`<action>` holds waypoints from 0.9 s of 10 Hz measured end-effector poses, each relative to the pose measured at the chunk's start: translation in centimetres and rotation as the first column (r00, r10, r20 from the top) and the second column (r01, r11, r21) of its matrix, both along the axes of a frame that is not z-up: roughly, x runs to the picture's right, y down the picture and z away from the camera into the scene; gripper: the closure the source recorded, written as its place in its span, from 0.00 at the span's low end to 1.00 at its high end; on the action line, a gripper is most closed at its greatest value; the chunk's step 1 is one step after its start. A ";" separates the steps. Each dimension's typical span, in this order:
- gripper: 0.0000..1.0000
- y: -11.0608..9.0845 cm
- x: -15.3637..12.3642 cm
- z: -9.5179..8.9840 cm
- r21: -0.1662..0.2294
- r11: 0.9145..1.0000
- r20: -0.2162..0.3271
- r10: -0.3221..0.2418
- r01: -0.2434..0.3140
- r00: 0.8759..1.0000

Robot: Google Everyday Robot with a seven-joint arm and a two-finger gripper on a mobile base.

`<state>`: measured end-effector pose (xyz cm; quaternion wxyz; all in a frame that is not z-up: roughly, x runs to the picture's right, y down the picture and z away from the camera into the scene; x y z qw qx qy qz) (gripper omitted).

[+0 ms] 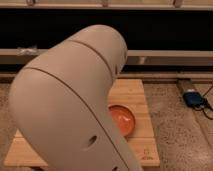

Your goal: Drag the pepper across the table

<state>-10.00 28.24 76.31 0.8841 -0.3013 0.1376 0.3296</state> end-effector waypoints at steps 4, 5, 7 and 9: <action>0.66 -0.6 2.6 0.0 0.007 0.998 -0.055 0.060 -0.060 0.997; 0.57 -0.8 3.2 -0.1 0.010 0.997 -0.065 0.076 -0.076 0.995; 0.36 -1.2 4.5 -0.2 0.013 0.994 -0.086 0.112 -0.112 0.990; 0.21 -1.5 5.2 -0.4 0.015 0.991 -0.091 0.134 -0.133 0.987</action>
